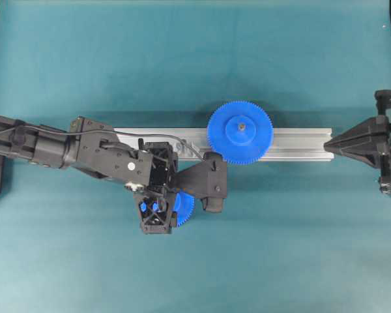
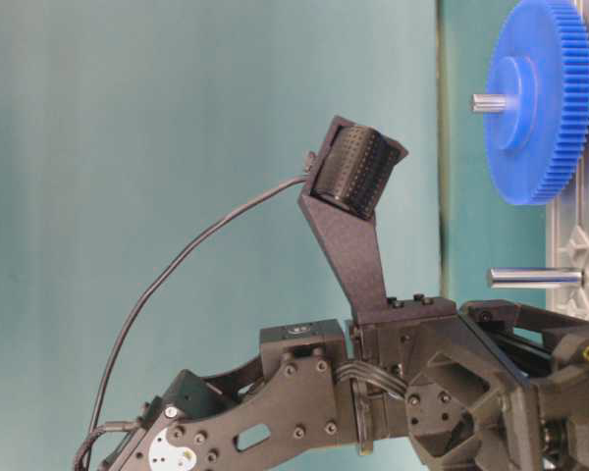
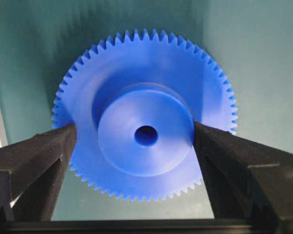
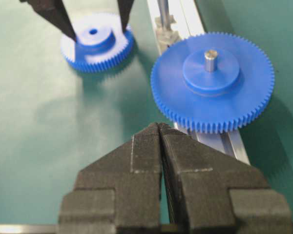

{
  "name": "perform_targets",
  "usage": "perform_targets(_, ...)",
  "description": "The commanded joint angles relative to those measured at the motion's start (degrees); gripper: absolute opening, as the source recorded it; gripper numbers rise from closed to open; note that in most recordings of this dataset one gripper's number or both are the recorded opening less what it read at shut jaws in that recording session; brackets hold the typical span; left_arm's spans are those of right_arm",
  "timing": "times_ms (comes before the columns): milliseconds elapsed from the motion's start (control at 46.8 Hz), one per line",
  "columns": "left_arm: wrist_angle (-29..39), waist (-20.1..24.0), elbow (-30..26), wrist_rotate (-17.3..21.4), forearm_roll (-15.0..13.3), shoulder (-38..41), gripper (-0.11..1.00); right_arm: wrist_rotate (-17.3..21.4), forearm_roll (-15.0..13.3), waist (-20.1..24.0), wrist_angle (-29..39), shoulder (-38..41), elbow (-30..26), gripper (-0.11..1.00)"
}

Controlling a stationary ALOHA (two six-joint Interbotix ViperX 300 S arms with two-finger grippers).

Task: Find the location of the shaft and insert the small gear.
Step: 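Close the left gripper on the small blue gear's hub, then lift the small blue gear off the table with the left gripper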

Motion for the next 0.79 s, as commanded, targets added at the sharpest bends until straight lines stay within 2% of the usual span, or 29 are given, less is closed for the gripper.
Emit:
perform_targets(0, -0.35, -0.09, -0.88, 0.00, 0.09, -0.97, 0.93, 0.70, -0.09, -0.18, -0.53, 0.35, -0.62, 0.04)
perform_targets(769, -0.26, -0.18, -0.70, -0.44, 0.09, -0.35, 0.92, 0.70, -0.09, -0.18, -0.53, 0.35, -0.62, 0.04)
